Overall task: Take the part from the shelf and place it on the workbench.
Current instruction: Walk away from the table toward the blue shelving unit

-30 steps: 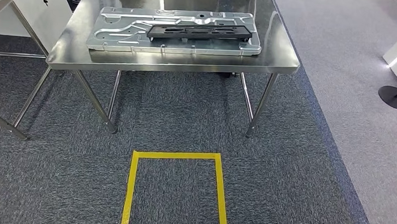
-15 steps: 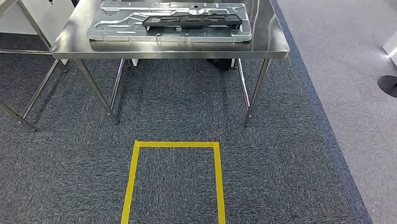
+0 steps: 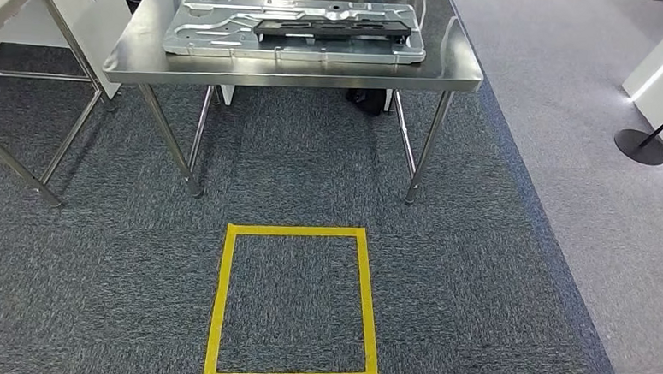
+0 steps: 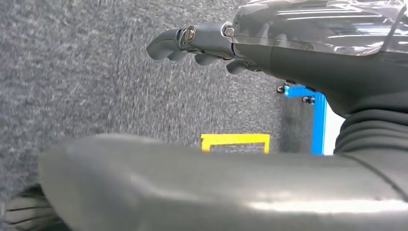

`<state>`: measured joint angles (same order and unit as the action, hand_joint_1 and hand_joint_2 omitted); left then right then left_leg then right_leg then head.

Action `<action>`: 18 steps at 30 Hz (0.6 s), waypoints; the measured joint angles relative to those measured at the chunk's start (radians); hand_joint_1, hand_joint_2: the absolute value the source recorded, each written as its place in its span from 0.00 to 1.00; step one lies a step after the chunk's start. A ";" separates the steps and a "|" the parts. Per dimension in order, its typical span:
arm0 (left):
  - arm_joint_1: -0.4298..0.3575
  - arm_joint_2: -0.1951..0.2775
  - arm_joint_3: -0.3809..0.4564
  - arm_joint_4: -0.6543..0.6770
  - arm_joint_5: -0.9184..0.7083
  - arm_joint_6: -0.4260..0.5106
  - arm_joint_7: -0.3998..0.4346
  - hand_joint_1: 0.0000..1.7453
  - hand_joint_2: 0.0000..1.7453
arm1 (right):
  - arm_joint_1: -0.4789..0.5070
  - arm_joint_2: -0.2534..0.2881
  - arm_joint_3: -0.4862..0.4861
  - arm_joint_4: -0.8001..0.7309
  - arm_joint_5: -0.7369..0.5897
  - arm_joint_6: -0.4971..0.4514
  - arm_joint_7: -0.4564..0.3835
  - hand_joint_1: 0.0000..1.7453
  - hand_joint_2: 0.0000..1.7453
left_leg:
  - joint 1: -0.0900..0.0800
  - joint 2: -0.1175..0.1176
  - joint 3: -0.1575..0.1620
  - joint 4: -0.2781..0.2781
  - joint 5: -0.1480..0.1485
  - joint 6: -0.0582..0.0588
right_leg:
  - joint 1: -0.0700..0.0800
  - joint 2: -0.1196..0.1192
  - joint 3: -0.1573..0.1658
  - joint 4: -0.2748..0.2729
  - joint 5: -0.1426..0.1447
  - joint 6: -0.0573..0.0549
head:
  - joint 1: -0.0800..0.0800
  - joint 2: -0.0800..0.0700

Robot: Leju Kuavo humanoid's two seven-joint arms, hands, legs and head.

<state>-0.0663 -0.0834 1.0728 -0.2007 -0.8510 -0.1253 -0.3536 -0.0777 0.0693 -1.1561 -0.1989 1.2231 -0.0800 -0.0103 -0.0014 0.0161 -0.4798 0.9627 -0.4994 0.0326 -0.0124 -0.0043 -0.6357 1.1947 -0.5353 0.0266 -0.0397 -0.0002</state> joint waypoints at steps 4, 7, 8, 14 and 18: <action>-0.002 -0.011 0.008 0.000 0.000 0.005 -0.002 0.00 0.50 | 0.000 -0.011 -0.004 -0.002 0.000 0.000 -0.007 0.00 1.00 | -0.004 0.000 -0.022 0.025 0.000 -0.014 | 0.009 0.000 0.112 -0.193 0.038 -0.020 | 0.000 0.000; -0.003 -0.013 0.012 0.000 -0.002 0.006 0.002 0.00 1.00 | 0.002 -0.011 -0.009 -0.002 0.003 -0.009 0.006 0.00 1.00 | -0.005 0.000 -0.025 0.019 0.008 -0.012 | 0.010 -0.001 0.107 -0.202 0.049 -0.026 | 0.000 0.000; -0.004 -0.014 0.013 0.000 -0.002 0.006 0.003 0.00 1.00 | 0.002 -0.011 -0.010 -0.002 0.005 -0.013 0.015 0.00 1.00 | -0.006 0.000 -0.025 0.016 0.011 -0.010 | 0.009 -0.001 0.107 -0.206 0.052 -0.027 | 0.000 0.000; -0.005 -0.016 0.026 0.000 0.008 0.009 0.004 0.00 1.00 | 0.002 -0.012 -0.012 -0.002 0.008 -0.025 0.003 0.00 0.50 | -0.004 -0.001 -0.029 0.011 0.020 -0.025 | 0.011 -0.001 0.100 -0.202 0.057 -0.036 | 0.000 0.000; -0.005 -0.018 0.038 0.000 0.012 0.016 0.014 0.00 1.00 | 0.001 -0.013 -0.012 -0.002 0.006 -0.027 -0.009 0.00 1.00 | -0.003 -0.001 -0.032 0.011 0.024 -0.031 | 0.012 -0.001 0.096 -0.200 0.059 -0.040 | 0.000 0.000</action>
<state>-0.0712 -0.1010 1.1111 -0.2007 -0.8388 -0.1092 -0.3401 -0.0763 0.0566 -1.1677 -0.2014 1.2287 -0.1068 -0.0195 -0.0044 0.0154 -0.5122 0.9737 -0.4752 0.0011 -0.0003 -0.0054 -0.5398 0.9950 -0.4759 -0.0130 -0.0397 0.0000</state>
